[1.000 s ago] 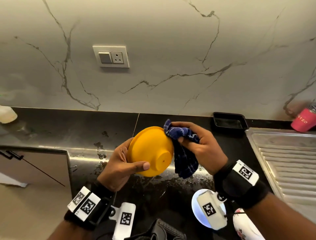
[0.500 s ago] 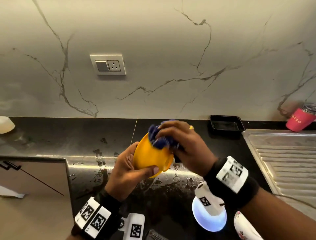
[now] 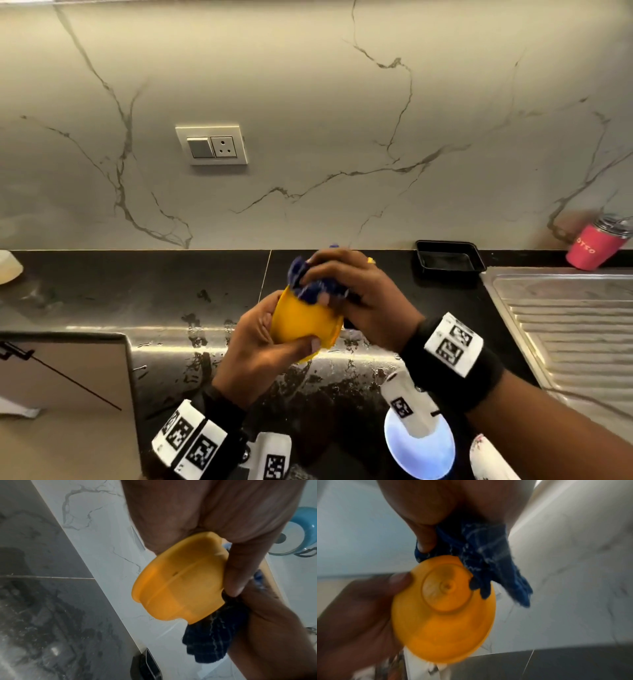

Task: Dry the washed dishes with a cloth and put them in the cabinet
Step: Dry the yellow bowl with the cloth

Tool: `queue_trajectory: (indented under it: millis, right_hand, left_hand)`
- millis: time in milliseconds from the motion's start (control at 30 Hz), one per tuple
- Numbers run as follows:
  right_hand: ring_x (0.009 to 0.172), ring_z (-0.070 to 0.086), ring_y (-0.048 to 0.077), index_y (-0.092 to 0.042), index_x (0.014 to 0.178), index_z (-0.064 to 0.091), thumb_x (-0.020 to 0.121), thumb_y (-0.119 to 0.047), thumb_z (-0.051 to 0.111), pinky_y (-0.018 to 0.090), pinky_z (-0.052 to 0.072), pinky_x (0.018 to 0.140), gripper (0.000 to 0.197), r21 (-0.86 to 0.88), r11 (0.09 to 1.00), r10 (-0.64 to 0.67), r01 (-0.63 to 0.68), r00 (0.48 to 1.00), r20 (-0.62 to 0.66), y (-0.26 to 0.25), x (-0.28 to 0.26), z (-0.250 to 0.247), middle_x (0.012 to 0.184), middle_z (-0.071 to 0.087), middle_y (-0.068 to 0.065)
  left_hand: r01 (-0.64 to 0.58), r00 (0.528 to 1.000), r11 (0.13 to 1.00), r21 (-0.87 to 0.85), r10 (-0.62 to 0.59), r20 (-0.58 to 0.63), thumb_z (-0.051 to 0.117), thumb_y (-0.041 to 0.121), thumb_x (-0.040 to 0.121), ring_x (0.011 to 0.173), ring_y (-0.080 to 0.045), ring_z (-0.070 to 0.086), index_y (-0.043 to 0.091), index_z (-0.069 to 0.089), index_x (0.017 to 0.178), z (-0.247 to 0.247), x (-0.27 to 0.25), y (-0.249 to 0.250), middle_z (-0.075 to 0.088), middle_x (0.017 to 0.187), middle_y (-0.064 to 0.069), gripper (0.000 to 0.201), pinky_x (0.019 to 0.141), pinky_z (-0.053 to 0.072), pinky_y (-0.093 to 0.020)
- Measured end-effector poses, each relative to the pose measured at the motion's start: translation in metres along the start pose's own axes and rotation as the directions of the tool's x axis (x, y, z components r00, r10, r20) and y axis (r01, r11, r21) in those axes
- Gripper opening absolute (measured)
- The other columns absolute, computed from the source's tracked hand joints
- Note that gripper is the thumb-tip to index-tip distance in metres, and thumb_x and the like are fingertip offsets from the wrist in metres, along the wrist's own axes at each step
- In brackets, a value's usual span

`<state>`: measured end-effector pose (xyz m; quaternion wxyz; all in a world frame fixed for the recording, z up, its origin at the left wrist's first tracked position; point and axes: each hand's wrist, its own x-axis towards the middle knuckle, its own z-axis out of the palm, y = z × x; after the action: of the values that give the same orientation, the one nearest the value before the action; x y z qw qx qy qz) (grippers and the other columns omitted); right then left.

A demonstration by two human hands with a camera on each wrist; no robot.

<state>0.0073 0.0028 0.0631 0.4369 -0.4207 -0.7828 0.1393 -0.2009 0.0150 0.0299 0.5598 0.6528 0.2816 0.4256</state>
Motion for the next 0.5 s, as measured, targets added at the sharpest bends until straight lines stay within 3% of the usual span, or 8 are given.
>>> queue_trajectory:
  millis: [67,100,200,267,333,367,433,500]
  right_hand:
    - [0.118,0.056,0.015,-0.013,0.117,0.067,0.094,-0.015,0.060,0.043,0.048,0.100,0.025,0.276,0.935,0.239,-0.222,0.970,-0.031,0.009,0.005,-0.004,0.122,0.062,0.000]
    - [0.118,0.056,0.014,-0.014,0.117,0.067,0.094,-0.016,0.060,0.041,0.049,0.100,0.025,0.266,0.933,0.263,-0.242,0.964,-0.044,0.008,0.005,-0.003,0.121,0.061,-0.001]
    - [0.122,0.053,0.019,-0.018,0.113,0.071,0.089,-0.014,0.068,0.042,0.045,0.103,0.025,-0.122,0.993,-0.001,-0.003,0.999,-0.040,-0.009,-0.001,0.007,0.126,0.059,0.000]
    - [0.123,0.052,0.024,-0.022,0.112,0.072,0.087,-0.017,0.071,0.045,0.038,0.109,0.026,-0.343,0.909,-0.214,0.237,0.971,0.104,-0.021,0.000,0.010,0.129,0.059,0.002]
    - [0.123,0.052,0.024,-0.022,0.113,0.072,0.086,-0.016,0.072,0.045,0.037,0.110,0.027,-0.349,0.889,-0.256,0.297,0.954,0.159,-0.013,0.004,0.006,0.129,0.059,0.002]
    - [0.123,0.053,0.022,-0.021,0.113,0.071,0.087,-0.014,0.071,0.042,0.041,0.107,0.027,-0.260,0.935,-0.219,0.243,0.968,0.118,-0.003,0.007,0.002,0.128,0.058,0.002]
    - [0.121,0.054,0.014,-0.021,0.113,0.069,0.090,-0.014,0.064,0.036,0.047,0.103,0.025,0.055,0.997,0.050,-0.051,0.999,0.006,0.016,0.009,-0.005,0.125,0.059,-0.001]
    - [0.119,0.057,0.012,-0.020,0.117,0.068,0.094,-0.015,0.059,0.040,0.049,0.103,0.025,0.281,0.927,0.267,-0.249,0.963,-0.025,0.028,0.010,-0.009,0.124,0.062,-0.002]
  left_hand:
    - [0.030,0.999,0.999,0.025,-0.029,-0.034,0.086,0.033,0.062,0.101,-0.022,0.071,0.023,0.060,0.119,0.002,0.000,0.001,0.071,0.113,0.006,0.064,0.072,0.061,-0.033]
    - [0.029,0.999,0.999,0.024,-0.028,-0.033,0.086,0.033,0.063,0.101,-0.022,0.071,0.023,0.060,0.119,0.003,0.001,0.001,0.071,0.112,0.007,0.063,0.071,0.061,-0.032]
    - [-0.005,1.000,1.000,-0.022,0.005,0.009,0.084,0.010,0.075,0.105,-0.029,0.071,0.014,0.061,0.125,0.005,0.010,-0.003,0.071,0.118,-0.009,0.055,0.082,0.060,-0.040]
    - [-0.028,0.999,0.998,-0.061,0.029,0.018,0.080,-0.004,0.078,0.110,-0.030,0.070,0.009,0.061,0.127,0.004,0.014,-0.004,0.070,0.121,-0.015,0.054,0.088,0.059,-0.039]
    - [-0.036,0.999,0.998,-0.056,0.038,0.031,0.079,-0.007,0.078,0.108,-0.030,0.070,0.006,0.061,0.125,0.003,0.017,-0.007,0.071,0.118,-0.016,0.052,0.086,0.058,-0.035]
    - [-0.029,0.999,0.998,-0.048,0.030,0.031,0.081,-0.004,0.077,0.106,-0.031,0.070,0.005,0.060,0.125,0.003,0.017,-0.008,0.071,0.118,-0.015,0.053,0.085,0.059,-0.036]
    - [0.011,1.000,0.999,-0.036,-0.010,0.010,0.088,0.015,0.072,0.105,-0.032,0.070,0.011,0.060,0.125,0.004,0.017,-0.007,0.071,0.118,-0.010,0.060,0.082,0.061,-0.040]
    - [0.048,0.998,0.998,-0.029,-0.049,-0.029,0.087,0.030,0.064,0.106,-0.029,0.070,0.018,0.058,0.125,0.005,0.017,-0.006,0.070,0.119,-0.001,0.069,0.078,0.062,-0.039]
